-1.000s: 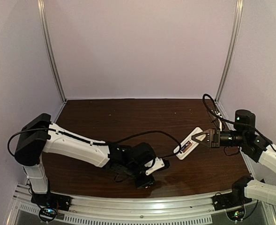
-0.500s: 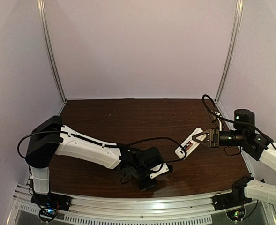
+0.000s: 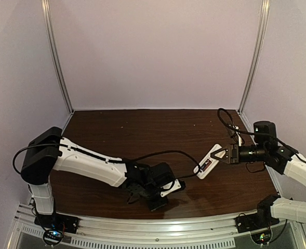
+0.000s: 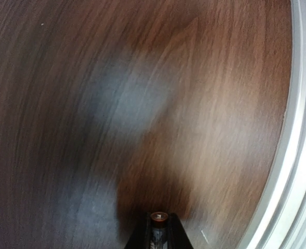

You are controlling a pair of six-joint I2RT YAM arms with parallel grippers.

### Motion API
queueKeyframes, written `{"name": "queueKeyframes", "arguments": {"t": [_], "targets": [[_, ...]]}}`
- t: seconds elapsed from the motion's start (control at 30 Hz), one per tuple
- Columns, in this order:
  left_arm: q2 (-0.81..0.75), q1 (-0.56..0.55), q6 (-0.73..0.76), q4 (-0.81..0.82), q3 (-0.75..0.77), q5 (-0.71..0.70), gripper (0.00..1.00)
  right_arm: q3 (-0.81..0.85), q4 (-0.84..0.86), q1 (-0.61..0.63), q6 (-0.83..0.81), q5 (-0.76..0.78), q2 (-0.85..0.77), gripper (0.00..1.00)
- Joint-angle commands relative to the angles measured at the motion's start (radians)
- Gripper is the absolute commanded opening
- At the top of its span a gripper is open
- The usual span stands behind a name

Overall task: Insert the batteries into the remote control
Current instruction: Pick up the battery from the center of the board, then place the battery in the battery compartment.

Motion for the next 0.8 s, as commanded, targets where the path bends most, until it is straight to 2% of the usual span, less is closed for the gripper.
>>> {"name": "queueKeyframes", "arguments": {"t": [0.0,0.13,0.23,0.43,0.6,0.77], "targets": [[-0.144,0.032,-0.048,0.137,-0.075,0.031,0.0,0.004,0.076,-0.007,0.046,0.019,0.01,0.0],[-0.273,0.036,-0.042,0.262,-0.131,0.007,0.0,-0.022,0.156,-0.005,0.117,0.011,0.023,0.0],[-0.364,0.038,-0.041,0.371,-0.161,-0.056,0.0,-0.072,0.282,0.001,0.216,-0.027,0.041,0.0],[-0.504,0.038,-0.011,0.718,-0.269,-0.047,0.0,-0.099,0.432,0.045,0.333,-0.026,0.05,0.0],[-0.46,0.038,0.025,0.743,-0.214,-0.03,0.0,-0.13,0.592,0.135,0.442,0.015,0.079,0.0],[-0.426,0.038,0.024,0.783,-0.203,-0.01,0.0,-0.114,0.631,0.22,0.463,0.056,0.113,0.0]]}}
